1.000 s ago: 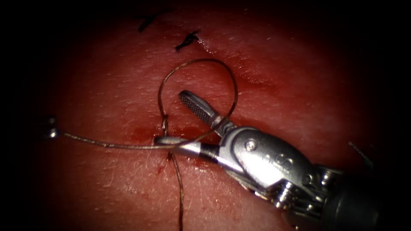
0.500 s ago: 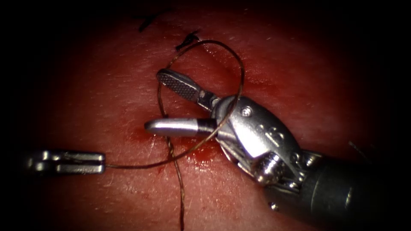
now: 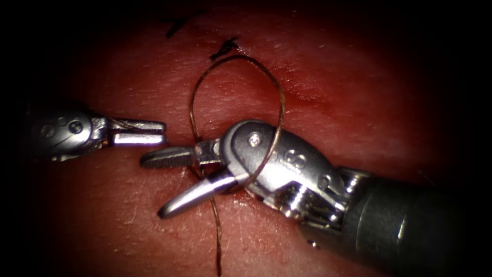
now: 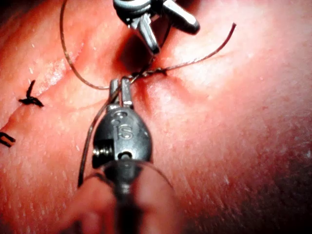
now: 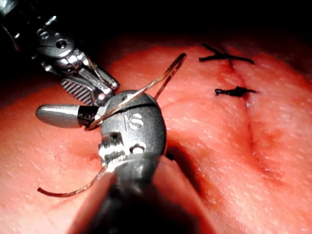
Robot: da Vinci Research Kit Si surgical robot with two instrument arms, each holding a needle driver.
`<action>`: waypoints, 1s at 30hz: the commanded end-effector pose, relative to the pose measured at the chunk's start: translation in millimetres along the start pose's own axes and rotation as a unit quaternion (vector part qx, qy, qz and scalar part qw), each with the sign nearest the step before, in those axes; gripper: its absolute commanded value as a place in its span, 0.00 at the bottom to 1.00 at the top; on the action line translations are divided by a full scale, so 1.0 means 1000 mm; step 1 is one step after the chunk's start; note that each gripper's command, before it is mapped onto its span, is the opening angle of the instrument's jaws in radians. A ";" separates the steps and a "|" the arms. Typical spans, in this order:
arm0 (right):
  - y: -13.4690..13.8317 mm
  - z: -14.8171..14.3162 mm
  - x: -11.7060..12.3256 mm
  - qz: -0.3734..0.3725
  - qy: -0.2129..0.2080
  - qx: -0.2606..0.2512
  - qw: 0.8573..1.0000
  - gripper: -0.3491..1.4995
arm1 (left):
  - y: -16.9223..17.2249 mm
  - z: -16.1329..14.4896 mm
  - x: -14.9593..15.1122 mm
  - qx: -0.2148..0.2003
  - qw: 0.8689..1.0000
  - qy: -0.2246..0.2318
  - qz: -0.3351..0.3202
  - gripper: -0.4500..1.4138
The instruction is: Wound Closure
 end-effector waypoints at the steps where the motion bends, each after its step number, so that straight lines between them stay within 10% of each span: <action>1: 0.0003 0.0002 -0.0005 -0.008 -0.021 0.019 1.000 0.36 | 0.0002 0.0004 0.0001 0.000 1.000 -0.001 -0.001 0.00; 30: -0.0041 -0.0002 -0.0011 -0.044 -0.171 0.208 0.962 0.58 | -0.0003 -0.0018 0.0007 -0.025 1.000 0.015 0.009 0.00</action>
